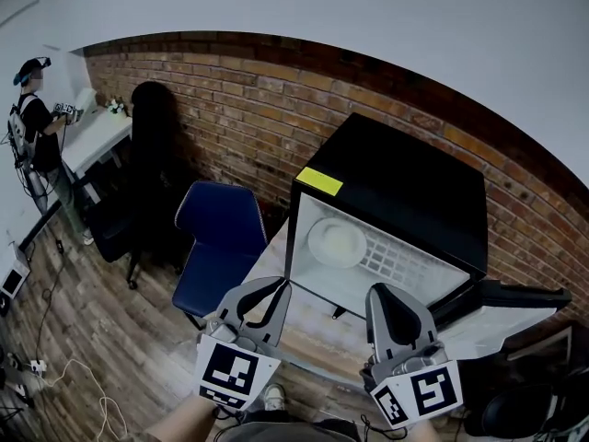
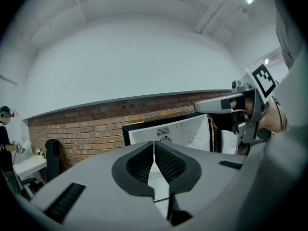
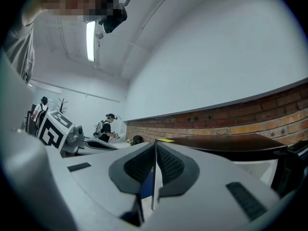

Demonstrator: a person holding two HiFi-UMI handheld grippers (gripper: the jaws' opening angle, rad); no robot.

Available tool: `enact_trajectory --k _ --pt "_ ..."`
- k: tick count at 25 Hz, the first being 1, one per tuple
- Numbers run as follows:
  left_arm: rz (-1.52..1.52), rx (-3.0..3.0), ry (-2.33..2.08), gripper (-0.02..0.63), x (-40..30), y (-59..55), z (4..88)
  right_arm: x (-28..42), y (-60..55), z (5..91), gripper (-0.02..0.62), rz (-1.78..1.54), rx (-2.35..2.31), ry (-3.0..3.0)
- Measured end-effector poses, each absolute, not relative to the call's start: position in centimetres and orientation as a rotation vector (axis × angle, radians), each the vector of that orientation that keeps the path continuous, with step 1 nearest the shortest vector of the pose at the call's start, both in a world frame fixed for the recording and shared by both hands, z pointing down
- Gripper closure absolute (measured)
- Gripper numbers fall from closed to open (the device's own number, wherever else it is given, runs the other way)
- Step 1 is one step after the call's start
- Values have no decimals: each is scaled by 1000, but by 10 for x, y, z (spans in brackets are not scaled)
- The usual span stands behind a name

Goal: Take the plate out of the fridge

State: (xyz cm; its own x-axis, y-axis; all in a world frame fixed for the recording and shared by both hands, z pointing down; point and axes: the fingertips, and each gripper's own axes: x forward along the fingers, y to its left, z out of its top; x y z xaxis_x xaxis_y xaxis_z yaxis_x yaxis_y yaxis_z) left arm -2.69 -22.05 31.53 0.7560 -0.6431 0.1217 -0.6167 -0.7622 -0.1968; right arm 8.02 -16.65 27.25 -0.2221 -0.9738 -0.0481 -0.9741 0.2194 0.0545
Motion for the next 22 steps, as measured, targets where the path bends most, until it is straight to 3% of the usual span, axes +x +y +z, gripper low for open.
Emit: enact_trajectory --k 22 --pt "-79 -3279 984 584 22 -259 344 125 -199 287 563 51 -1965 2480"
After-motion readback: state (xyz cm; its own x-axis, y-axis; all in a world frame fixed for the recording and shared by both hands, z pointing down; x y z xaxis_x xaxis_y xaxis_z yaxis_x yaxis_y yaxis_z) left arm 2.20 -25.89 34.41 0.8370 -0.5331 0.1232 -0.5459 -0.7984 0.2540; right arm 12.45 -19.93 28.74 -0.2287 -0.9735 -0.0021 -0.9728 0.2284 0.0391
